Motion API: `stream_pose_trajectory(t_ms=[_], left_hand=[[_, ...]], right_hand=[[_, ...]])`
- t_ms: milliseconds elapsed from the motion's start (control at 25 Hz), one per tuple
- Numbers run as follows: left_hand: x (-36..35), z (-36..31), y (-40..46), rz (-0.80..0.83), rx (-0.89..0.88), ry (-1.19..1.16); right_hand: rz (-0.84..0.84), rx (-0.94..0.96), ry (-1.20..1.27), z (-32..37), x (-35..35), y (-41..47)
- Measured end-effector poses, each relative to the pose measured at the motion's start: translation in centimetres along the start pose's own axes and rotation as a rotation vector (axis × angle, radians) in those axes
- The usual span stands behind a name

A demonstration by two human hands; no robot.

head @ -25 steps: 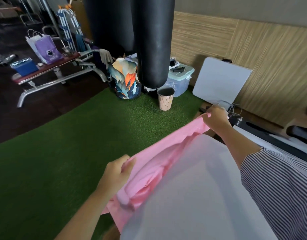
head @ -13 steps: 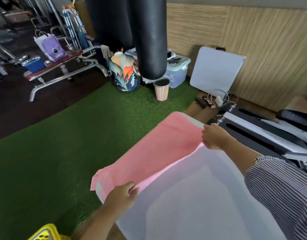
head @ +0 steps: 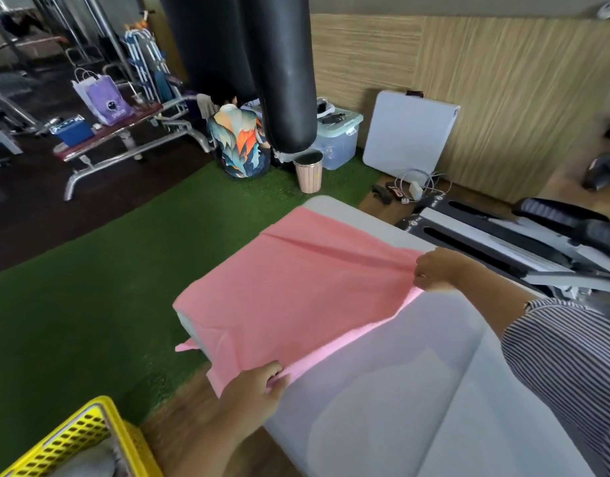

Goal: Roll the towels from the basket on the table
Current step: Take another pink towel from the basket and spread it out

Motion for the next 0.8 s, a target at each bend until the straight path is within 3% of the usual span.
stream_pose_trajectory(t_ms=[280,800], left_hand=[[-6.3,-8.3,-5.6,-0.042,-0.016,-0.031],[-17.3,-26.8,-12.6,-0.164,0.014,-0.109]], right_hand=[[-0.162,-0.053,-0.132,-5.1,-3.2,-10.4],[-0.180,-0.129,-0.125,-18.0,-11.8,-23.0]])
Point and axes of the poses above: each hand's wrist, its own y-axis towards the middle knuckle, its own x-axis out of the back of the hand, z = x × y, the point moved 6 cm from there along y, towards the middle knuckle, and after that the axes turned 13 degrees about -x, right-handed, at the moved point
